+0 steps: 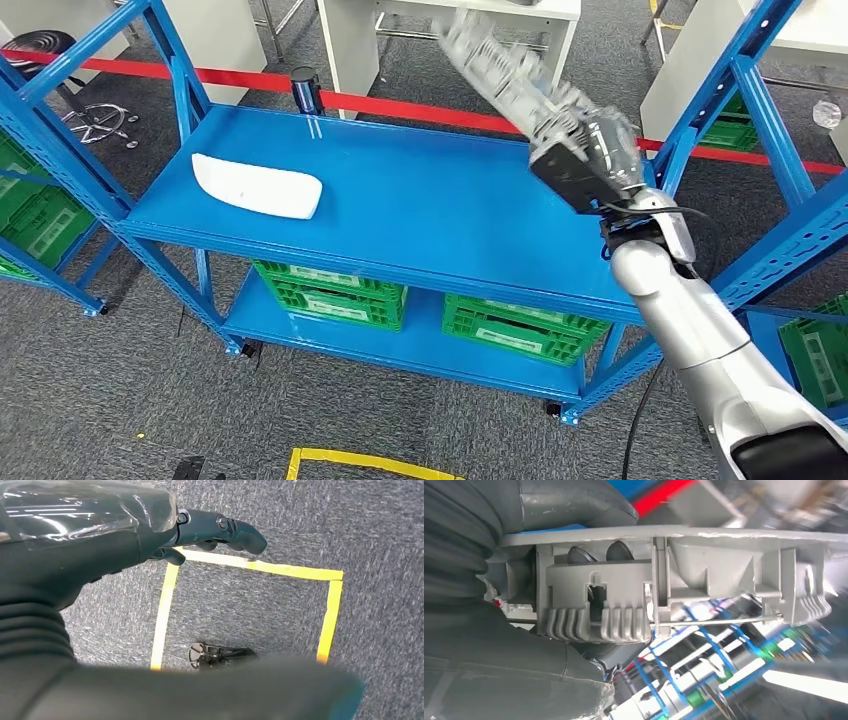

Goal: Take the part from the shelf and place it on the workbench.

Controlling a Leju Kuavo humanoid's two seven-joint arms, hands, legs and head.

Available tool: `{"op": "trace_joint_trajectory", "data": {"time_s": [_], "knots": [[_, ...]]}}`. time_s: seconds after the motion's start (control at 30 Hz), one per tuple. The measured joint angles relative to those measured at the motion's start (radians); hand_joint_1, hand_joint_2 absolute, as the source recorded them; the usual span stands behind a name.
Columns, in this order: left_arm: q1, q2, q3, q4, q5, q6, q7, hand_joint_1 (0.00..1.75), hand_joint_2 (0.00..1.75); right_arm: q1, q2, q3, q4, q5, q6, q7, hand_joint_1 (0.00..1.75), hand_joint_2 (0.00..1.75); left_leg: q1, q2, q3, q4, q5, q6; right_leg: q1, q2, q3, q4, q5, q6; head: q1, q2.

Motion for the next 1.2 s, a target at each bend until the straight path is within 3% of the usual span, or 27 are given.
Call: {"op": "trace_joint_trajectory", "data": {"time_s": [0.03, 0.07, 0.13, 0.2, 0.23, 0.37, 0.4, 0.5, 0.53, 0.57, 0.6, 0.67, 0.7, 0.73, 0.87, 0.93, 1.0, 1.07, 1.1, 1.13, 1.2], "knots": [[0.002, 0.0, 0.0, 0.0, 0.002, 0.0, -0.001, 0.0, 0.0, 0.008, 0.0, -0.017, -0.023, -0.044, 0.002, -0.011, 1.75, 1.75, 0.0, -0.001, 0.001, 0.001, -0.001, 0.001, -0.001, 0.0, -0.017, 0.033, -0.005, 0.005, 0.0, 0.0], [0.004, -0.001, 0.0, 0.0, 0.002, 0.0, -0.002, 0.0, 0.0, 0.016, 0.0, -0.033, -0.043, -0.081, 0.004, -0.02, 1.75, 1.75, 0.001, -0.002, 0.002, 0.002, -0.003, 0.0, -0.003, 0.0, -0.015, 0.023, 0.007, 0.014, 0.0, 0.0], [0.006, -0.002, 0.0, 0.0, 0.003, 0.0, -0.003, 0.0, 0.87, 0.027, 0.001, -0.055, -0.078, -0.124, 0.012, -0.029, 1.75, 1.75, 0.003, -0.005, 0.003, 0.011, -0.009, -0.006, -0.01, -0.003, 0.038, -0.102, 0.065, 0.037, 0.001, 0.0], [0.007, -0.001, 0.0, 0.0, 0.004, 0.0, -0.008, 0.0, 1.75, 0.041, 0.005, -0.075, -0.11, -0.199, 0.041, -0.049, 1.75, 1.75, 0.001, -0.007, -0.004, 0.027, -0.02, -0.017, -0.012, -0.004, 0.093, -0.219, 0.107, 0.041, 0.001, 0.0], [0.008, -0.001, 0.0, 0.0, 0.005, 0.0, -0.012, 0.0, 1.75, 0.057, 0.007, -0.092, -0.133, -0.283, 0.072, -0.067, 1.75, 1.75, 0.0, -0.008, -0.008, 0.033, -0.024, -0.022, -0.011, -0.004, 0.105, -0.244, 0.113, 0.037, 0.001, 0.0], [0.021, -0.001, 0.0, 0.0, 0.018, 0.001, -0.032, 0.0, 1.75, 0.156, 0.024, -0.173, -0.264, -0.669, 0.266, -0.147, 1.75, 1.75, 0.005, -0.005, -0.021, 0.058, -0.044, -0.034, -0.011, 0.002, 0.108, -0.245, 0.11, 0.012, -0.001, 0.0], [0.022, -0.001, 0.0, 0.0, 0.022, 0.001, -0.033, 0.0, 1.75, 0.179, 0.03, -0.187, -0.299, -0.737, 0.316, -0.16, 1.75, 1.75, 0.007, -0.004, -0.038, 0.094, -0.065, -0.04, -0.013, 0.002, 0.11, -0.245, 0.11, 0.007, -0.002, 0.0], [0.025, -0.002, 0.0, 0.0, 0.046, 0.002, -0.015, 0.0, 1.75, 0.244, 0.049, -0.22, -0.378, -0.935, 0.471, -0.185, 1.75, 1.75, 0.01, 0.0, -0.135, 0.283, -0.144, -0.05, -0.009, 0.002, 0.113, -0.245, 0.106, -0.002, -0.005, 0.0], [0.028, -0.003, 0.0, 0.0, 0.057, 0.002, -0.001, 0.0, 1.75, 0.266, 0.055, -0.226, -0.397, -1.001, 0.523, -0.187, 1.75, 1.75, 0.01, 0.0, -0.158, 0.323, -0.15, -0.05, -0.008, 0.002, 0.114, -0.245, 0.105, -0.004, -0.005, 0.0], [0.031, -0.003, 0.0, 0.0, 0.066, 0.001, 0.012, 0.0, 1.75, 0.288, 0.061, -0.229, -0.414, -1.06, 0.571, -0.187, 1.75, 1.75, 0.009, 0.0, -0.161, 0.322, -0.137, -0.048, -0.006, 0.003, 0.116, -0.245, 0.104, -0.005, -0.005, 0.0], [0.033, -0.003, 0.0, 0.0, 0.072, 0.0, 0.022, 0.0, 1.75, 0.309, 0.067, -0.229, -0.43, -1.106, 0.61, -0.186, 1.75, 1.75, 0.009, 0.0, -0.144, 0.282, -0.107, -0.044, -0.004, 0.004, 0.118, -0.245, 0.103, -0.006, -0.005, 0.0], [0.034, 0.0, 0.0, 0.0, 0.074, -0.001, 0.033, 0.0, 1.75, 0.343, 0.08, -0.227, -0.46, -1.16, 0.661, -0.182, 1.75, 1.75, 0.005, -0.002, -0.075, 0.142, -0.041, -0.031, -0.001, 0.008, 0.123, -0.246, 0.102, -0.007, -0.005, 0.0], [0.034, 0.002, 0.0, 0.0, 0.074, -0.001, 0.035, 0.0, 1.75, 0.355, 0.085, -0.226, -0.471, -1.173, 0.674, -0.18, 1.75, 1.75, 0.002, -0.002, -0.048, 0.087, -0.024, -0.025, 0.001, 0.01, 0.123, -0.246, 0.102, -0.006, -0.004, 0.0], [0.034, 0.004, 0.0, 0.0, 0.074, 0.0, 0.037, 0.0, 1.75, 0.365, 0.09, -0.224, -0.481, -1.185, 0.684, -0.175, 1.75, 1.75, -0.001, -0.002, -0.031, 0.054, -0.019, -0.021, 0.002, 0.011, 0.122, -0.247, 0.102, -0.005, -0.004, 0.0], [0.038, 0.008, 0.0, 0.0, 0.065, 0.048, 0.043, 0.0, 1.75, 0.416, 0.109, -0.221, -0.506, -1.292, 0.751, -0.116, 1.75, 1.75, -0.002, -0.001, -0.014, 0.023, -0.012, -0.01, 0.001, 0.01, 0.117, -0.242, 0.098, 0.009, -0.003, 0.0], [0.039, 0.007, 0.0, 0.0, 0.057, 0.076, 0.046, 0.0, 1.75, 0.448, 0.118, -0.212, -0.522, -1.333, 0.794, -0.089, 1.75, 1.75, 0.002, 0.0, -0.004, 0.007, -0.001, -0.003, 0.001, 0.008, 0.086, -0.175, 0.062, 0.007, -0.001, 0.0], [0.04, 0.007, 0.0, 0.0, 0.047, 0.092, 0.049, 0.0, 1.75, 0.482, 0.126, -0.194, -0.535, -1.347, 0.827, -0.067, 1.75, 1.75, 0.0, 0.0, -0.003, 0.006, 0.0, -0.001, 0.0, 0.008, 0.03, -0.048, 0.008, 0.003, 0.0, 0.0], [0.044, 0.007, 0.0, 0.0, 0.039, 0.102, 0.05, 0.0, 1.75, 0.519, 0.132, -0.172, -0.543, -1.347, 0.846, -0.044, 1.75, 1.75, 0.001, -0.001, -0.004, 0.007, 0.0, -0.001, -0.002, 0.007, 0.002, 0.019, -0.011, 0.012, 0.0, 0.0], [0.046, 0.007, 0.0, 0.0, 0.037, 0.103, 0.051, 0.0, 1.75, 0.534, 0.133, -0.161, -0.544, -1.343, 0.853, -0.034, 1.75, 1.75, 0.001, -0.002, -0.004, 0.008, 0.0, -0.002, -0.005, 0.006, 0.016, -0.005, 0.001, 0.021, 0.001, 0.0], [0.048, 0.006, 0.0, 0.0, 0.036, 0.101, 0.05, 0.0, 1.75, 0.546, 0.134, -0.151, -0.545, -1.339, 0.858, -0.024, 1.75, 1.75, 0.002, -0.002, -0.004, 0.011, -0.002, -0.004, -0.008, 0.004, 0.048, -0.067, 0.024, 0.031, 0.001, 0.0], [0.05, 0.007, 0.0, 0.0, 0.036, 0.092, 0.05, 0.0, 1.75, 0.564, 0.134, -0.134, -0.546, -1.334, 0.869, -0.011, 1.75, 1.75, 0.001, -0.003, -0.008, 0.022, -0.007, -0.013, -0.011, 0.0, 0.118, -0.198, 0.064, 0.035, 0.001, 0.0]]}}
